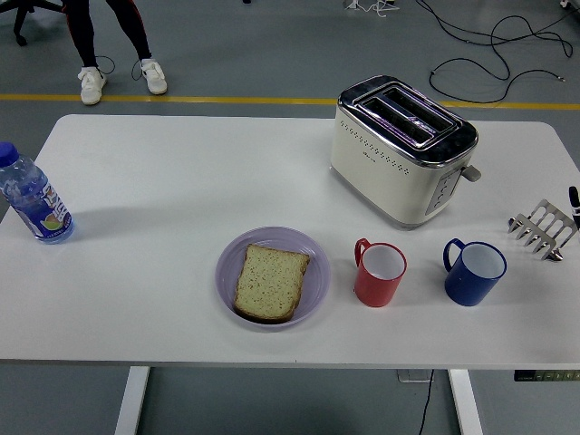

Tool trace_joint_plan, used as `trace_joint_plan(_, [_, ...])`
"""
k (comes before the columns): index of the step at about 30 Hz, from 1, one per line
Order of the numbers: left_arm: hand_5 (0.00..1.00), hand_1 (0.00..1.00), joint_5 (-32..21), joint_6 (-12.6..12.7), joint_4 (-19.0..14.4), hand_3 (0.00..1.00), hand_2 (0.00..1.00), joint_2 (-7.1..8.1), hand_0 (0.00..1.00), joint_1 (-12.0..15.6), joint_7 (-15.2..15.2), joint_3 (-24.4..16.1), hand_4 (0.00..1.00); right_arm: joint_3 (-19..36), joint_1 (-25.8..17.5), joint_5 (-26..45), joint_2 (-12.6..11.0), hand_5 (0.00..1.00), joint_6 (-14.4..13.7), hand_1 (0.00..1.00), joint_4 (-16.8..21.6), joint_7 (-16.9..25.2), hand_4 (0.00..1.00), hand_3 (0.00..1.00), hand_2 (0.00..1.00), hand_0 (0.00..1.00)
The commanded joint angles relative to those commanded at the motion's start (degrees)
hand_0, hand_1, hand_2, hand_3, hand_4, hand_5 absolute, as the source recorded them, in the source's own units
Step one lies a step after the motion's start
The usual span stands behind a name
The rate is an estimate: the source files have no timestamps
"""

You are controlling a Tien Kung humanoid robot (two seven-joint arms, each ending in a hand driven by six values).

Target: Pick up the cup,pour liquid into bread,place the cup on the desk

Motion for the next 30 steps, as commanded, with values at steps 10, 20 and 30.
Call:
trace_joint_plan(10, [0.930,0.693,0.3,-0.1,0.0,0.607,0.715,-0.11,0.657,-0.2,0.1,-0.4,0.341,-0.7,0.5,0.3,0.4,0.226,-0.3,0.617,-0.5,0.4,0.606,0.615,0.662,0.664])
trace_joint_plan(20, [0.933,0.694,0.1,0.0,0.0,0.607,0.715,-0.07,0.658,-0.3,0.0,-0.5,0.340,-0.6,0.7,0.6,0.4,0.208,-1.0,0.643,-0.5,1.9,0.603,0.617,0.679,0.688])
trace_joint_plan(30, [0.934,0.693,0.5,-0.2,0.0,0.607,0.715,-0.11,0.658,-0.3,0.1,-0.6,0.341,-0.5,0.8,0.6,0.5,0.209,-1.1,0.663,-0.7,2.1,0.600,0.619,0.691,0.699])
